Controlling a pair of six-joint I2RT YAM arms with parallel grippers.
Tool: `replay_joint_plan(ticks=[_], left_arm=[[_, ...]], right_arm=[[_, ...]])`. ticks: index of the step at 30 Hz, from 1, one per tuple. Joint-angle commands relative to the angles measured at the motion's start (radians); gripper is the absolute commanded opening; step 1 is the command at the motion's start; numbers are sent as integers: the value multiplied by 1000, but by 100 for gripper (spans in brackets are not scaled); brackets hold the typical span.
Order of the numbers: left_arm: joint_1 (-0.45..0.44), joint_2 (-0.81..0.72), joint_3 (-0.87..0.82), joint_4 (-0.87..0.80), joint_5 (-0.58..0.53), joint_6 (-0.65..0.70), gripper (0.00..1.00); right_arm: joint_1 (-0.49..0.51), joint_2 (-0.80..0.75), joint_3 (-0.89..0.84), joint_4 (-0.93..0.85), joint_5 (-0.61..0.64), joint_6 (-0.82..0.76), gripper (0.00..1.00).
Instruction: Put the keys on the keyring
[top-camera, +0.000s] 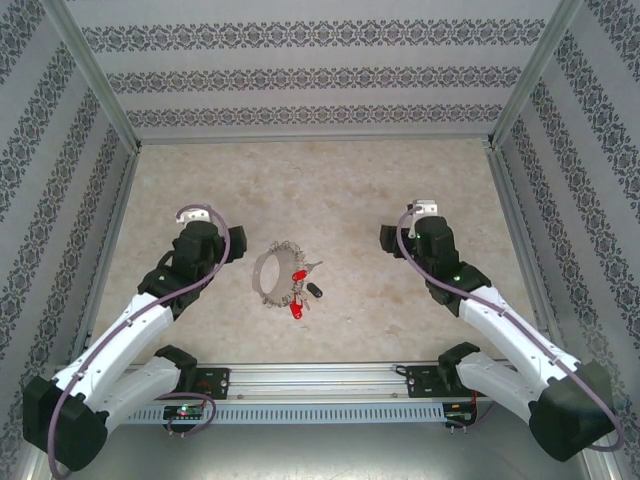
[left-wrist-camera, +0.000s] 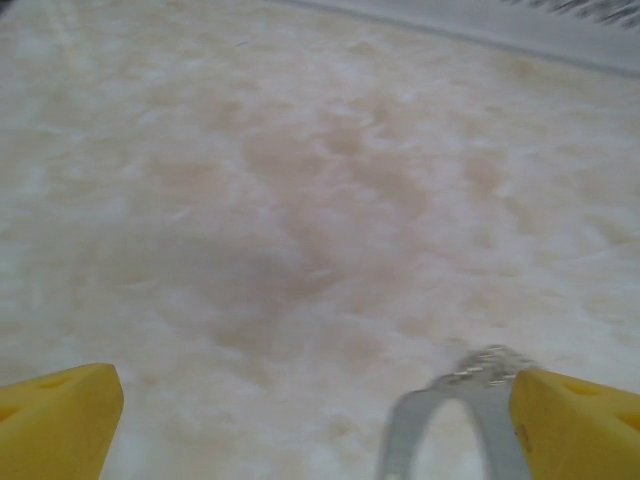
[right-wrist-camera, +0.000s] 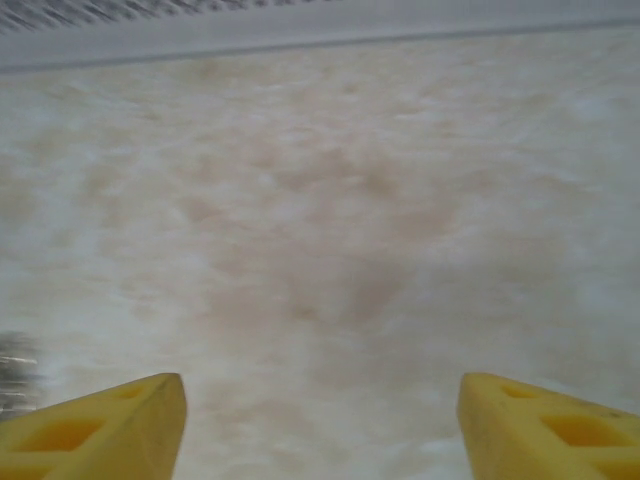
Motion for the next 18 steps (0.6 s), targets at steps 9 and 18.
replay_joint_plan(ticks=[9,18], left_arm=[[196,52,-237,388,-123,319,99],[271,199,-338,759,94,412,100]], right_arm=[[-214,260,-209,578,3,-281,77],[-296,453,-191,859,-232,-352,76]])
